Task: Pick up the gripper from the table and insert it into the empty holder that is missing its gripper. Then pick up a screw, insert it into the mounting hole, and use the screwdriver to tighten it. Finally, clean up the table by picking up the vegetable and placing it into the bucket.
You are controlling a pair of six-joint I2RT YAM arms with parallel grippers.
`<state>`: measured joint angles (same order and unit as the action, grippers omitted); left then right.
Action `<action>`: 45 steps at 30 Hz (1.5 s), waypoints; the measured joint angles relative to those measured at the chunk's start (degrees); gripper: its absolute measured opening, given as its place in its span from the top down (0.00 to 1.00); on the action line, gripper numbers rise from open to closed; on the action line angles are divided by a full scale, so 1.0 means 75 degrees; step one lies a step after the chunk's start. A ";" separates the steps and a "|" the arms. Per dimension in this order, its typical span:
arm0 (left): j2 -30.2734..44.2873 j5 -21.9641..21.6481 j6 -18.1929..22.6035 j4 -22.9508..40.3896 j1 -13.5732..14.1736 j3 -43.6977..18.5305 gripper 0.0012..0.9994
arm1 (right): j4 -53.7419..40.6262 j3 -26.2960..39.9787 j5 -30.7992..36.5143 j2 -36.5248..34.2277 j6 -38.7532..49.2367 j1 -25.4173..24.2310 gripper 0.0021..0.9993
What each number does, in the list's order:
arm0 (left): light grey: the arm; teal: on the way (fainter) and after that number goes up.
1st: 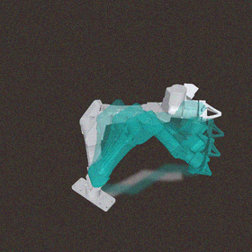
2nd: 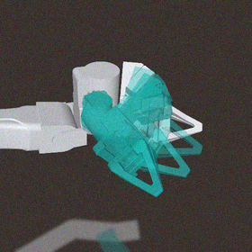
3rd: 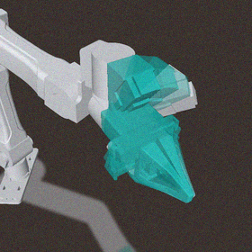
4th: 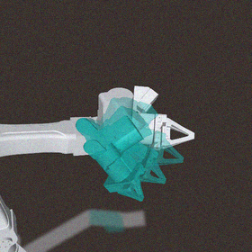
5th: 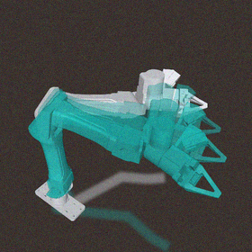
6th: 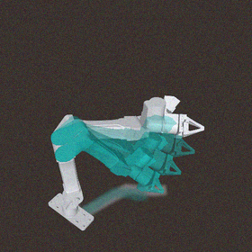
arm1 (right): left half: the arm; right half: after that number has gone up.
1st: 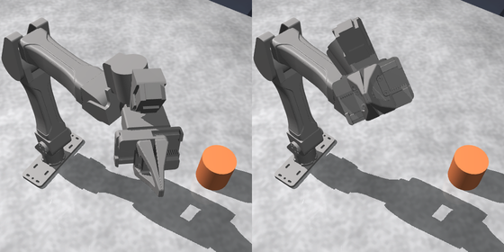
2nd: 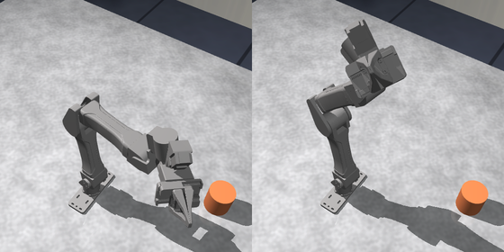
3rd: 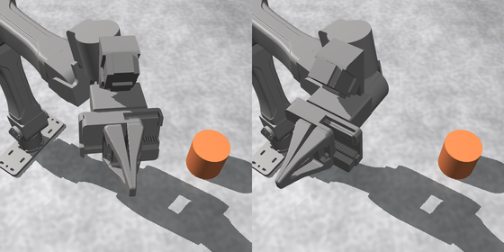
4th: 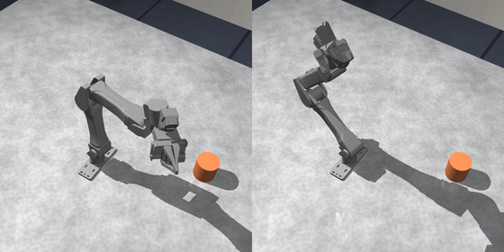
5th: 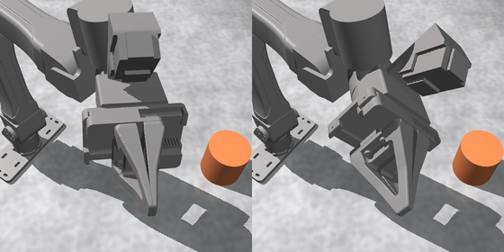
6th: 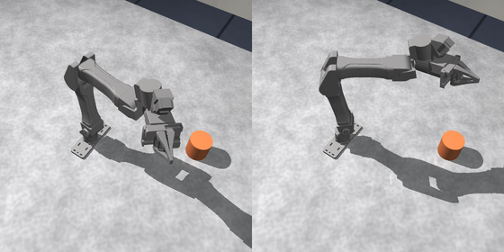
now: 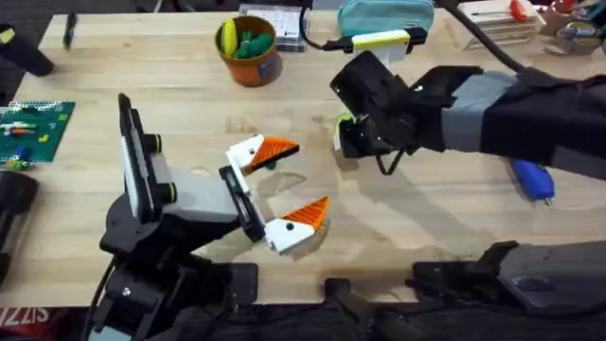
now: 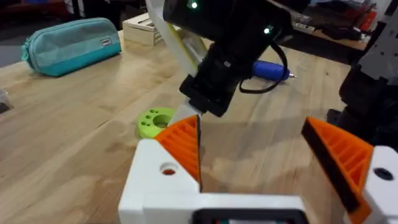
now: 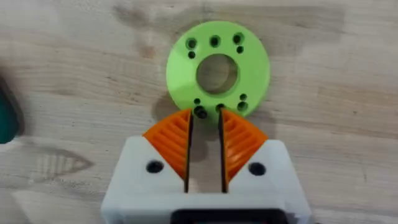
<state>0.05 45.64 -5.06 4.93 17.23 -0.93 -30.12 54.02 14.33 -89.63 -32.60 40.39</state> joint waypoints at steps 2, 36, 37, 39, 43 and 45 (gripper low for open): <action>-0.0003 -0.0001 0.0000 -0.0001 0.0000 0.0000 0.01 | 0.0010 0.0000 0.0000 -0.0001 -0.0001 -0.0004 0.75; -0.0003 0.0000 0.0000 0.0000 0.0000 0.0000 0.01 | 0.0459 0.0003 -0.0006 -0.0001 -0.0032 -0.0030 0.63; -0.0001 0.0000 0.0000 0.0000 0.0000 0.0000 0.01 | 0.0448 0.0003 -0.0006 -0.0001 -0.0032 -0.0030 0.63; -0.0001 0.0001 0.0000 -0.0001 0.0000 0.0000 0.01 | 0.0437 0.0003 -0.0006 -0.0003 -0.0032 -0.0030 0.64; -0.0003 -0.0002 0.0000 0.0000 0.0000 0.0000 0.01 | 0.0416 0.0003 -0.0002 -0.0103 -0.0038 -0.0030 0.70; -0.0003 -0.0002 0.0000 0.0000 0.0000 0.0000 0.01 | 0.0427 0.0004 0.0023 -0.0130 -0.0055 -0.0030 0.73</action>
<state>0.03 45.63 -5.06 4.93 17.23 -0.93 -26.92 54.05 14.50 -90.61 -33.02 40.16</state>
